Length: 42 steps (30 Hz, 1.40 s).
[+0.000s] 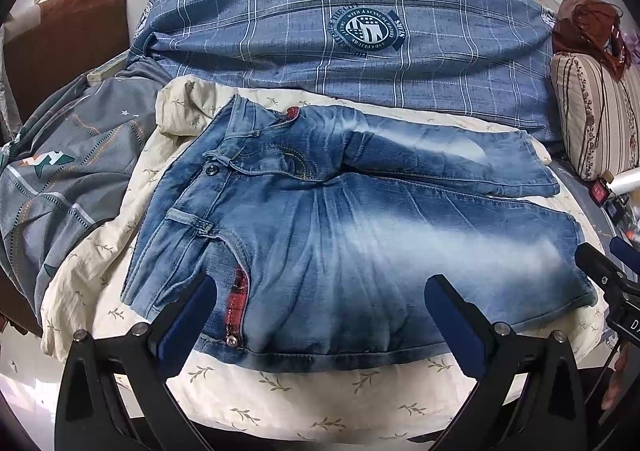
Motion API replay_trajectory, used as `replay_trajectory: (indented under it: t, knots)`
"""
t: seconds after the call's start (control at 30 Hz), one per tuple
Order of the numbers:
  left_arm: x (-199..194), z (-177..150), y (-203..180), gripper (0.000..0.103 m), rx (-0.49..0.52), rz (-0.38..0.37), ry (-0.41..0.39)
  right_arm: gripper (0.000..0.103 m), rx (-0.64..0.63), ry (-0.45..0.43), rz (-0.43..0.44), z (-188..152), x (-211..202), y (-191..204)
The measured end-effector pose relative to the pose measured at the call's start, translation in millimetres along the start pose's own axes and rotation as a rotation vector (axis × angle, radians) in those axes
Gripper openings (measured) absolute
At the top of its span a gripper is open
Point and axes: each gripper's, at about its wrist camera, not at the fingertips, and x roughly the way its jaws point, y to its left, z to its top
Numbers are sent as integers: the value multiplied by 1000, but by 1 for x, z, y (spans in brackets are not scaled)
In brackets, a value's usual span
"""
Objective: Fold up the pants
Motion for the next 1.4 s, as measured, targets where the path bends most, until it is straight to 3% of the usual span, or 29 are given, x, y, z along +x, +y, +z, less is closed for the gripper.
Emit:
replay_trajectory:
  t: [1.4]
  knots:
    - [2,-3,2,103,-15,-16,11,103,-1,4,4,2,0,4]
